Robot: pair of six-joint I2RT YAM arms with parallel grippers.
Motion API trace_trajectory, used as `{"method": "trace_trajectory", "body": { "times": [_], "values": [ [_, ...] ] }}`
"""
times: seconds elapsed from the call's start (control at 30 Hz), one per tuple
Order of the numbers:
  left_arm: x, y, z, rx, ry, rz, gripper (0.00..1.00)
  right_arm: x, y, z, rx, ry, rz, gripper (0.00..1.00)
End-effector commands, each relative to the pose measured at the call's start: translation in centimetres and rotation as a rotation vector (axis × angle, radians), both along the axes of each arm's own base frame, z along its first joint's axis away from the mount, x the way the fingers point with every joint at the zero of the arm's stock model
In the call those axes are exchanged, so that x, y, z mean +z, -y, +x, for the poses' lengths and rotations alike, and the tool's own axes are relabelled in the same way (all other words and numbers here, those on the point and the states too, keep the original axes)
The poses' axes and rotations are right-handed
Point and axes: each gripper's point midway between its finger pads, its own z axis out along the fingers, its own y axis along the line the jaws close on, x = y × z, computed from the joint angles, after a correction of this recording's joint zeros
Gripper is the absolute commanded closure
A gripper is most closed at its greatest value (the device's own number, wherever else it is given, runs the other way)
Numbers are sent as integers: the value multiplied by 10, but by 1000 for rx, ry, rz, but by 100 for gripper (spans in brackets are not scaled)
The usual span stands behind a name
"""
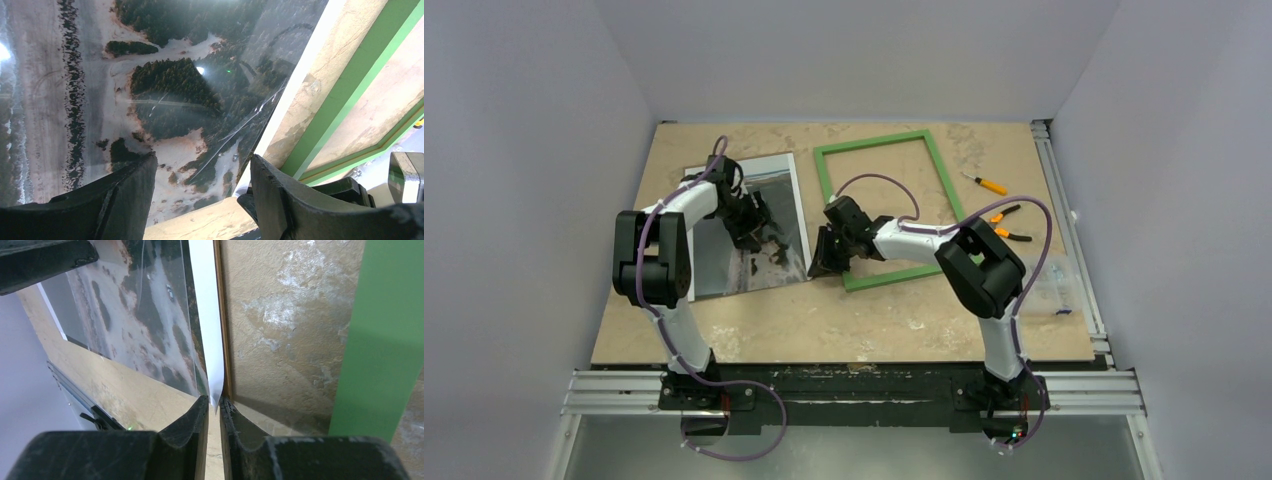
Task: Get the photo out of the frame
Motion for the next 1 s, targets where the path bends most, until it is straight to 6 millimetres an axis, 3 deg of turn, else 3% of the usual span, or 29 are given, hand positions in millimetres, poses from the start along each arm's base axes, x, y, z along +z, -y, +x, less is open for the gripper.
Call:
{"method": "trace_trajectory", "body": {
  "times": [0.0, 0.23, 0.37, 0.53, 0.63, 0.77, 0.97],
  "values": [
    [9, 2, 11, 6, 29, -22, 34, 6, -6, 10, -11, 16, 9, 85],
    [9, 2, 11, 6, 29, -25, 34, 4, -8, 13, -26, 9, 7, 85],
    [15, 2, 12, 3, 49, -23, 34, -2, 0, 15, -69, -4, -49, 91],
    [49, 1, 16, -19, 181, -9, 26, -2, 0, 14, -72, -20, -52, 100],
    [73, 0, 6, -29, 264, -7, 20, 12, -14, 7, -24, -41, 42, 100],
    [98, 3, -14, -39, 342, -27, 19, 50, -32, 8, 11, -61, 287, 100],
    [109, 5, -25, -49, 363, -46, 18, 83, -28, 10, 1, 7, 467, 100]
  ]
}}
